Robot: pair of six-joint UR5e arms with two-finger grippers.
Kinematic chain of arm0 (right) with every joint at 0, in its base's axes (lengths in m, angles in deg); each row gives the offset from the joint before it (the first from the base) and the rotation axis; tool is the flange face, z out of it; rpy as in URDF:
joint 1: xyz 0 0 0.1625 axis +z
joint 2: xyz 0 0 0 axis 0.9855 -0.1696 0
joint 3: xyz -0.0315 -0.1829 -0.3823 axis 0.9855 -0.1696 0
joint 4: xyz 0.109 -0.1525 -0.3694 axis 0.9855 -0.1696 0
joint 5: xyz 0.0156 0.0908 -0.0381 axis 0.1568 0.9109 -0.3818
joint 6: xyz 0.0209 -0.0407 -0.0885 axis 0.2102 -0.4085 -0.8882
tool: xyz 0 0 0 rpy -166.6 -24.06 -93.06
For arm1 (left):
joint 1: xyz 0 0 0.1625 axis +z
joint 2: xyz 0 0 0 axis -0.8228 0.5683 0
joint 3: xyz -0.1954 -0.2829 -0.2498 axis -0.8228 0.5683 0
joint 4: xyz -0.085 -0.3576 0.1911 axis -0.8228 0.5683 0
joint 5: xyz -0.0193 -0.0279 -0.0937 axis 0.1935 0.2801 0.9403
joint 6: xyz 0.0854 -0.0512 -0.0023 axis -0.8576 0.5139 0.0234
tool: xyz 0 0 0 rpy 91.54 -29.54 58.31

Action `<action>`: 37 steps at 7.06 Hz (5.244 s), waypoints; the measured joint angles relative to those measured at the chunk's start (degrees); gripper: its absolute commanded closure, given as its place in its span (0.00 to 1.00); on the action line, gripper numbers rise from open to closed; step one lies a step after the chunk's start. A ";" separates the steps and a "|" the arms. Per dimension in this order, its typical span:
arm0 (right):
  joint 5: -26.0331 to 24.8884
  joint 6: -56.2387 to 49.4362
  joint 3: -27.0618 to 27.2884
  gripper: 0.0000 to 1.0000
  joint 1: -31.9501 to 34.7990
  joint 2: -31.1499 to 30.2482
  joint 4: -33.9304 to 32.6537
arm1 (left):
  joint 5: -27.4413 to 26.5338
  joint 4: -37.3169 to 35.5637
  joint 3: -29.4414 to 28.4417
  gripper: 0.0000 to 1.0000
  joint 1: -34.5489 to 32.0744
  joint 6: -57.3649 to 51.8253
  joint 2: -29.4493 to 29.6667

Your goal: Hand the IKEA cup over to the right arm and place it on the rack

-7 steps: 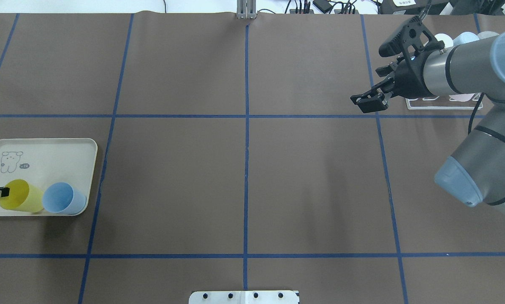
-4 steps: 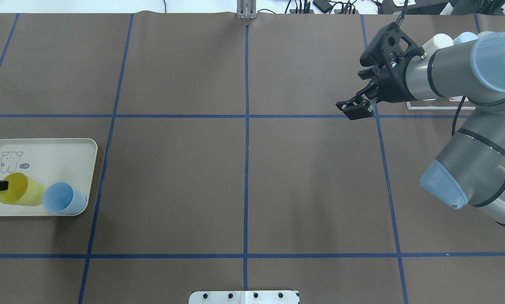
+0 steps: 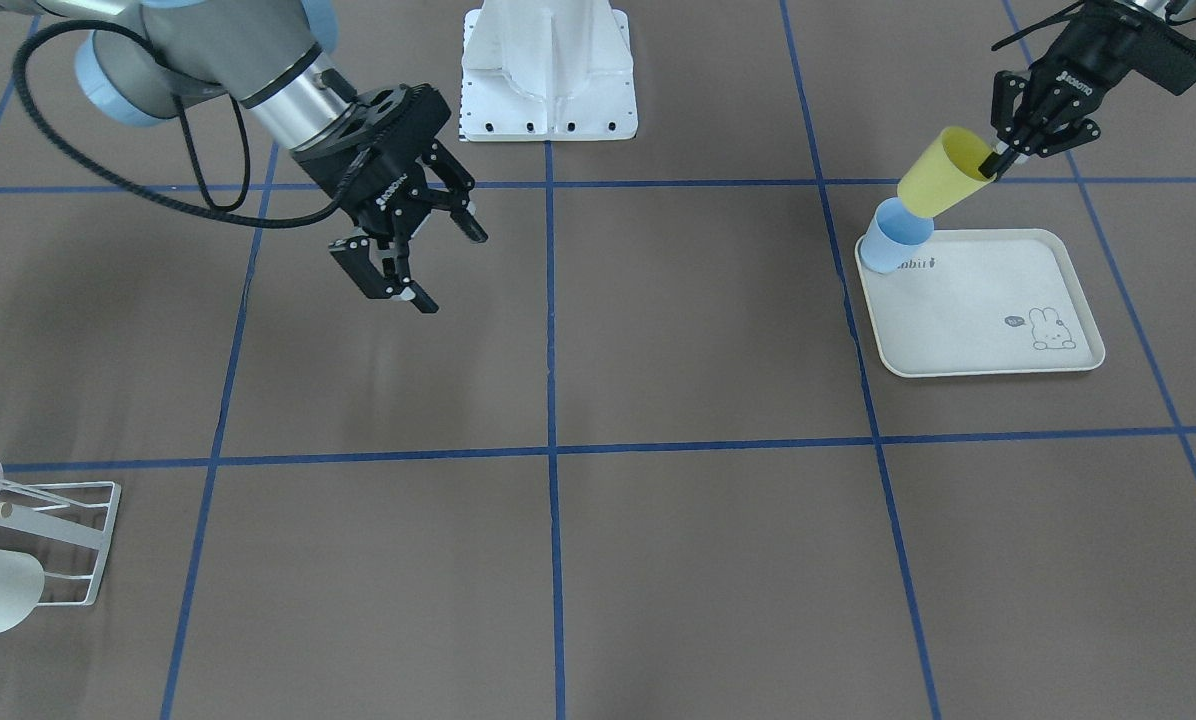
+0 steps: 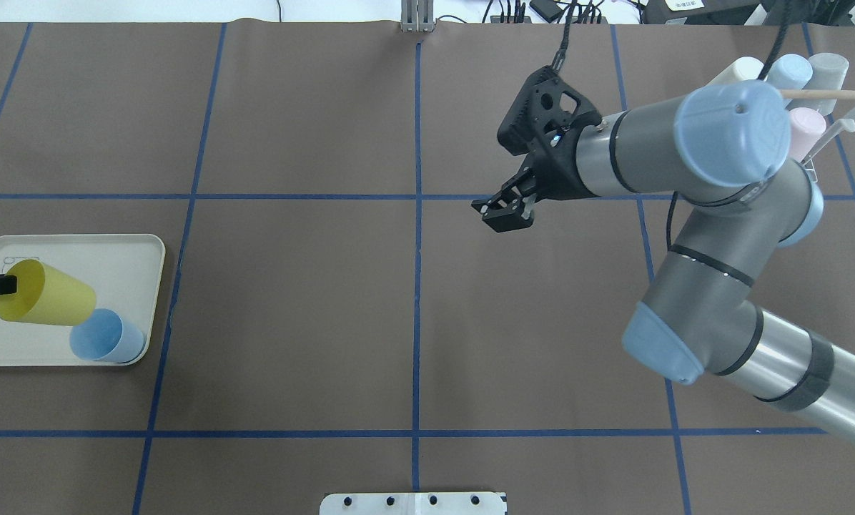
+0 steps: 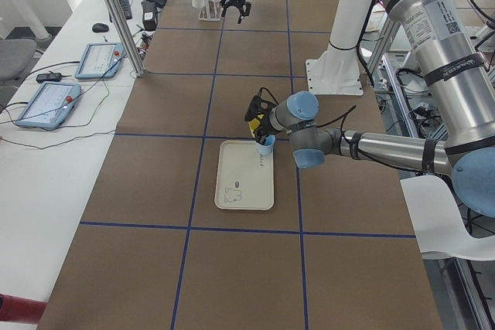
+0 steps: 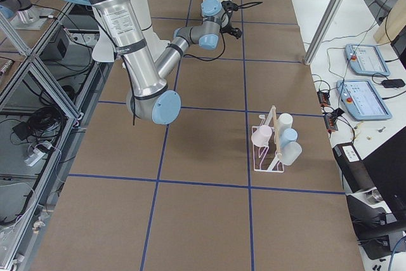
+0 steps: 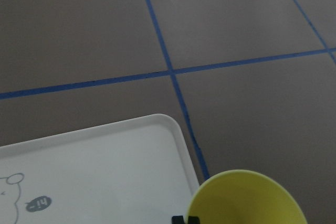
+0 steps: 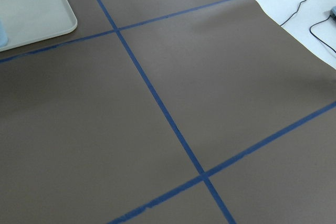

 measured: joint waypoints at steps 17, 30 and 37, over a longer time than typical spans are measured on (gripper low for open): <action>-10.36 -0.28 -11.13 0.01 -13.76 3.01 37.84 | 1.49 -13.36 -3.94 1.00 12.16 26.50 36.68; -10.38 -0.27 -10.77 0.92 -13.15 2.82 37.57 | 0.36 -15.58 -5.44 0.00 9.79 25.27 37.35; -9.64 -15.32 9.57 1.00 0.51 2.41 -22.11 | 1.40 -41.67 7.70 0.00 -8.14 -20.55 16.97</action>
